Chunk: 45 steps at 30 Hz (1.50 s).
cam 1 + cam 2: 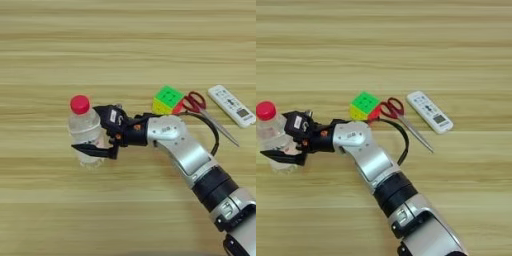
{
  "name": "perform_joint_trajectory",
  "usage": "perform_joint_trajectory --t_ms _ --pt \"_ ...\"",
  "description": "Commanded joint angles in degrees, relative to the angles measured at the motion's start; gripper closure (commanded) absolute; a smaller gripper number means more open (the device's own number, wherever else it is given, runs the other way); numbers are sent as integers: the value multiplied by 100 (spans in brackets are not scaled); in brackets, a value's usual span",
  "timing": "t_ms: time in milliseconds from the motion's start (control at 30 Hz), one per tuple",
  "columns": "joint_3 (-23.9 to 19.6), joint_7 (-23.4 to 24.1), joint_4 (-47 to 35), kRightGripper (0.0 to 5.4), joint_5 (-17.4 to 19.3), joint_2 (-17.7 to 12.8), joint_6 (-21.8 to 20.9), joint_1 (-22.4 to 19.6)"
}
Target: Move the objects on the table
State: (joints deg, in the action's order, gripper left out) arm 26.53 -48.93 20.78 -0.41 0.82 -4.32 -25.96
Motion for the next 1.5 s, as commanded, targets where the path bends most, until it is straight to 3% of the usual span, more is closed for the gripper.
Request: perform_joint_trajectory --t_ms 33,133,267,433,600,800,1033,1267,1500 --pt "-163 192 -231 182 24 120 -167 -411" --pt "-236 127 -409 201 155 111 -82 -396" --pt "-606 -73 -1227 211 723 35 445 -456" --pt "-1199 -191 -2109 213 1259 -320 1038 -593" --pt "-2041 -334 -2578 213 1654 -1198 1323 -444" --pt "-2797 -652 -2749 215 1886 -2223 1434 348" --pt "-3246 -1210 -2821 215 2345 -2852 1577 871" --pt "-3322 -1273 -2426 215 2272 -2933 1413 870" --pt "-2678 -1154 -2189 215 1777 -2523 888 1108"
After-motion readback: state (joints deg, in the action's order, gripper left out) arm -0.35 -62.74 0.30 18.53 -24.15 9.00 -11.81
